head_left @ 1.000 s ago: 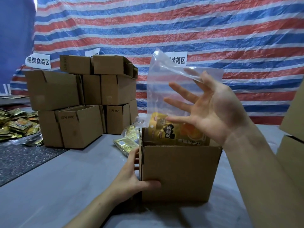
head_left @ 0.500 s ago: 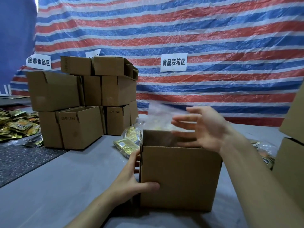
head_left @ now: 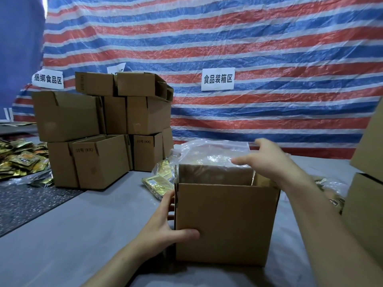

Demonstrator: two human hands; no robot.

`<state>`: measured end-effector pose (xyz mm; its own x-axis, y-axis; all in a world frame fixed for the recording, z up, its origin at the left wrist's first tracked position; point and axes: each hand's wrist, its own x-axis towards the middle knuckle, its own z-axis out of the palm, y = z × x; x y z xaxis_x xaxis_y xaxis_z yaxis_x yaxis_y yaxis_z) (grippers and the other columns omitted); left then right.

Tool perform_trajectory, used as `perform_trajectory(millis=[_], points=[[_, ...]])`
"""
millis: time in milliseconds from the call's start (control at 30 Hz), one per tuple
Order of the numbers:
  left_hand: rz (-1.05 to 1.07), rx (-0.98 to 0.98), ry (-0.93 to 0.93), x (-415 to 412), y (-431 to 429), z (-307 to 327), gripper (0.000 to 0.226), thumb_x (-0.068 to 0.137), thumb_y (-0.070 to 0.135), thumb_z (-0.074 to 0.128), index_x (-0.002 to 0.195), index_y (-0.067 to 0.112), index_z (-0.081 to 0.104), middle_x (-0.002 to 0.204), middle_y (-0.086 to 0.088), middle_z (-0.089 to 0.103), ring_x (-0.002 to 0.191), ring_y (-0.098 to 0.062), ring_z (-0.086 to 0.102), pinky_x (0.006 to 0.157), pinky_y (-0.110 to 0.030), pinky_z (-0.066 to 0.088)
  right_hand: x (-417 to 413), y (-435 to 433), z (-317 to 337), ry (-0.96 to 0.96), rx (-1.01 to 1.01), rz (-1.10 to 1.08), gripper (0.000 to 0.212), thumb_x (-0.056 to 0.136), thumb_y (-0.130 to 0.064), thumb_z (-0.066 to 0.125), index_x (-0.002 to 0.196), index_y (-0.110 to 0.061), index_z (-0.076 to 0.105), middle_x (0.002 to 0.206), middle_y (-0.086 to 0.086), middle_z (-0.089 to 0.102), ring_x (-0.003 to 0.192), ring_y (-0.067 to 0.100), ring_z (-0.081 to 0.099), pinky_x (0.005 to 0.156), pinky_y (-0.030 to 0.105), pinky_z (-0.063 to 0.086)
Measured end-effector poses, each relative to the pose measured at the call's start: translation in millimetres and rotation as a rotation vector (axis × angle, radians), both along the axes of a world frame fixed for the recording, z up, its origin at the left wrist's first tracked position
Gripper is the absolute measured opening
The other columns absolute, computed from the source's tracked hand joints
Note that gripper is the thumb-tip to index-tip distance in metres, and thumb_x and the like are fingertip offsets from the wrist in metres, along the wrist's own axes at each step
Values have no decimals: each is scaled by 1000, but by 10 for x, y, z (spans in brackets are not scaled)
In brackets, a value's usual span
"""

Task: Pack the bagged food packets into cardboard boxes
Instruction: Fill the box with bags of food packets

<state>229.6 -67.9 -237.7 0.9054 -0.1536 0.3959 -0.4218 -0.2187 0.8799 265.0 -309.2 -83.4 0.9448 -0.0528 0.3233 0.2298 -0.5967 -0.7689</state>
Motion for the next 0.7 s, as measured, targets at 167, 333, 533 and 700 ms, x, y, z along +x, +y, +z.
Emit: perform_trajectory(millis=[167, 333, 533, 700], points=[[-5, -6, 7, -9, -2, 13, 102, 53, 45, 91, 141, 45, 38, 128, 4, 65, 110, -4, 66, 84, -15, 53, 19, -106, 57, -17, 261, 127, 70, 78, -8, 83, 141, -9, 54, 128, 5, 67, 116, 26, 64, 104, 44, 50], [-24, -35, 20, -11, 4, 9, 103, 53, 40, 92, 141, 44, 38, 127, 1, 66, 109, -6, 68, 83, -18, 55, -140, -195, 183, -177, 219, 337, 34, 82, 9, 71, 81, -23, 82, 87, 0, 77, 94, 25, 73, 85, 35, 62], [-44, -82, 41, 19, -6, -25, 100, 53, 32, 95, 139, 39, 44, 124, -1, 69, 107, -11, 71, 80, -21, 58, -323, -272, 319, 69, -207, 596, 17, 70, -24, 66, 75, -22, 82, 101, -8, 77, 101, 5, 67, 96, 37, 48], [-32, -66, 46, 59, 16, -48, 106, 51, 48, 99, 141, 44, 43, 128, 2, 67, 116, -17, 67, 91, -32, 58, -414, -95, 363, 47, -406, 448, 32, 90, -50, 63, 76, -28, 82, 103, -15, 73, 103, 6, 63, 95, 36, 46]])
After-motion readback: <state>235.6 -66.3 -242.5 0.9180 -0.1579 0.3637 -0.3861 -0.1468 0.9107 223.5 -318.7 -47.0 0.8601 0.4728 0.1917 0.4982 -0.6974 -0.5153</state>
